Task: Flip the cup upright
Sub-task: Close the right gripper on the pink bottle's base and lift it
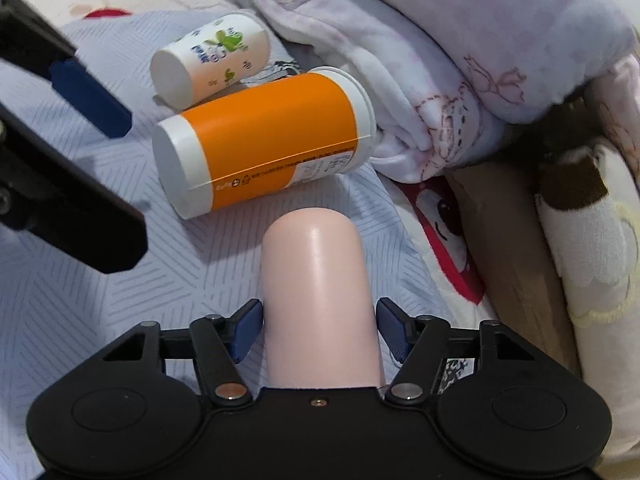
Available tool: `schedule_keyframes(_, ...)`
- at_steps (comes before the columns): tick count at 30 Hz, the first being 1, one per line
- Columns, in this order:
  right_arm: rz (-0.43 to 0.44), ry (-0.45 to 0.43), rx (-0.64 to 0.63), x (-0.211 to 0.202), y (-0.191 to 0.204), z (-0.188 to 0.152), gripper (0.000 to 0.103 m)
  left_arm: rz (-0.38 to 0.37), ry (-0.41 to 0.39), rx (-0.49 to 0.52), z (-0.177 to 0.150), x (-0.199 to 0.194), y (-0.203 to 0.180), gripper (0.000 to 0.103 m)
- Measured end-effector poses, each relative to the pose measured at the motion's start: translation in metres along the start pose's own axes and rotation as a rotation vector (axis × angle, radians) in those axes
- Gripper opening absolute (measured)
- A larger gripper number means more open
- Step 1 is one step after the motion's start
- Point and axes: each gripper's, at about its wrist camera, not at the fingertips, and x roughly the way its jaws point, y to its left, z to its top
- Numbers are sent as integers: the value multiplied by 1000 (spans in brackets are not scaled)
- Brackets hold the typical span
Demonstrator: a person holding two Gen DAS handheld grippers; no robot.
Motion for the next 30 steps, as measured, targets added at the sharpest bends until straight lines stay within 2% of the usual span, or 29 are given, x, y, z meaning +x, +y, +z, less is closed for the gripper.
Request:
schedule_keyframes(5, 38, -37, 34, -15, 7, -7, 67, 9, -2, -19, -2, -14, 3, 99)
schedule_keyframes(11, 60, -118, 42, -44, 26, -12, 67, 23, 0, 43, 3, -34, -7, 99)
schedule_keyframes(15, 129, -133, 13, -64, 48, -6, 67, 54, 16, 128, 13, -52, -10, 100)
schedule_keyframes(18, 171, -160, -107, -79, 73, 2, 67, 64, 50, 203, 18, -61, -11, 100)
schedule_keyframes(21, 190, -175, -246, -88, 97, 7, 67, 60, 91, 231, 15, -68, -4, 100)
schedule_keyframes(26, 143, -142, -473, -84, 127, 12, 67, 107, 119, 235, 9, -70, 14, 100)
schedule_keyframes(30, 144, -115, -531, -76, 137, 14, 68, 45, 147, 247, 3, -64, 18, 100)
